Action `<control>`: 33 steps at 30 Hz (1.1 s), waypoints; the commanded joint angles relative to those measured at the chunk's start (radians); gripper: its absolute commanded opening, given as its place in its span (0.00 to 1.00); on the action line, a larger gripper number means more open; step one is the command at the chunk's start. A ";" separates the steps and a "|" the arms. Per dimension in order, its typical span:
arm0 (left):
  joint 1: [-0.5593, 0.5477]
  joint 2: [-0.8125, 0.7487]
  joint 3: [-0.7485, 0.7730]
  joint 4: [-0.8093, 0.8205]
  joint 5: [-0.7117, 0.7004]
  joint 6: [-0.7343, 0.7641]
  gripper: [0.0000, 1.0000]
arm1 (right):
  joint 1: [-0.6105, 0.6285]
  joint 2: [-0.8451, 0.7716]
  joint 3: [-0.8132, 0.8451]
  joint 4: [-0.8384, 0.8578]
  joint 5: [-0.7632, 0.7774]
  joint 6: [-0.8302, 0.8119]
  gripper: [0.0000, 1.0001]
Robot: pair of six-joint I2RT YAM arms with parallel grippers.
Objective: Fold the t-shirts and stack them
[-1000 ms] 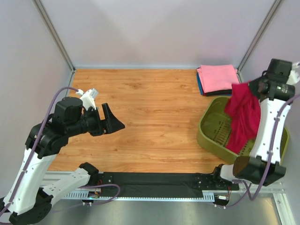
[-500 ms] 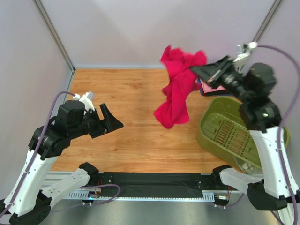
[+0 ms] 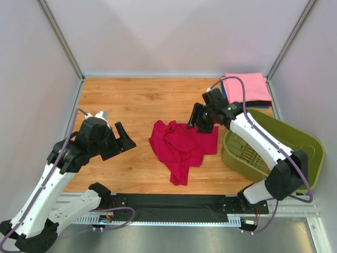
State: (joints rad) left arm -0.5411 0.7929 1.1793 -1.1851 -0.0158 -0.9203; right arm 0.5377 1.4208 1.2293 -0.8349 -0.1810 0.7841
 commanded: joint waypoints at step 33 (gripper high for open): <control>0.266 0.679 -0.121 0.291 0.127 0.161 0.00 | -0.096 0.311 0.490 -0.288 0.043 -0.339 0.49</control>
State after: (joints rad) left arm -0.3202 1.5917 1.1366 -0.7918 0.1730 -0.7120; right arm 0.4408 1.7580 1.7145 -1.1156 -0.1154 0.4580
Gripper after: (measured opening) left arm 0.003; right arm 0.497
